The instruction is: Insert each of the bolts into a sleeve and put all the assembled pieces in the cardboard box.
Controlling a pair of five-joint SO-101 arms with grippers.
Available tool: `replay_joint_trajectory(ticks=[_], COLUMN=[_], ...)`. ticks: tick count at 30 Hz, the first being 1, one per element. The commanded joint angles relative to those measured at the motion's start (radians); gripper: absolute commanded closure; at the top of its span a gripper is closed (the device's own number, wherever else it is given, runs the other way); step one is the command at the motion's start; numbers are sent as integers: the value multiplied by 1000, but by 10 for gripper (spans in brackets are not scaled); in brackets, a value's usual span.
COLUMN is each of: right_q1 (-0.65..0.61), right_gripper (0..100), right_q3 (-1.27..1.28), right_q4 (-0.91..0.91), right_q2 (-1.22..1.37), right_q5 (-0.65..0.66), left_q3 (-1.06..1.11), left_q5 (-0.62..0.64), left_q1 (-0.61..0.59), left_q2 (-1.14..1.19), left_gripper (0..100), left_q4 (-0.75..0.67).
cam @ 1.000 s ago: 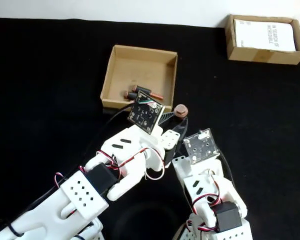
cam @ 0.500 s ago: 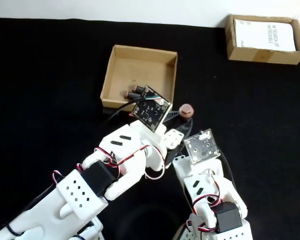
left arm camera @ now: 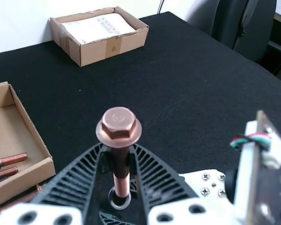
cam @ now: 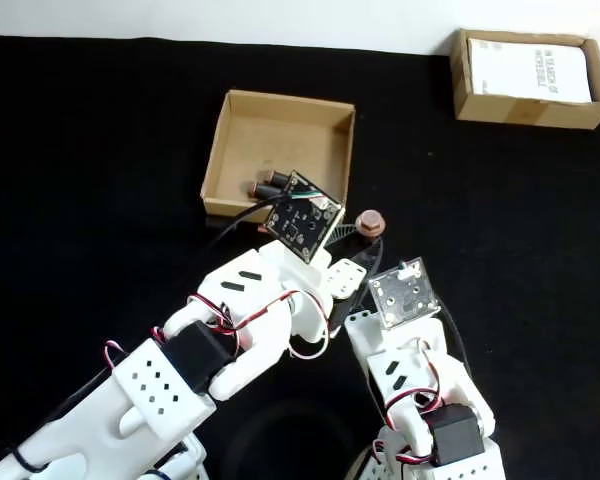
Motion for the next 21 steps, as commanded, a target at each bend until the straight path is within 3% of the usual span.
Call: replay_joint_trajectory(ticks=[1,21], right_q1=[-4,-2], right_gripper=[991,991], right_q3=[-30,-35], right_q4=[-22,-22], right_q2=[2,2], right_q5=[8,5], left_q3=[-21,96], left_q5=[2,5], left_q1=[-4,39], left_q2=[-2,-2], left_gripper=[992,992], left_q4=[2,18])
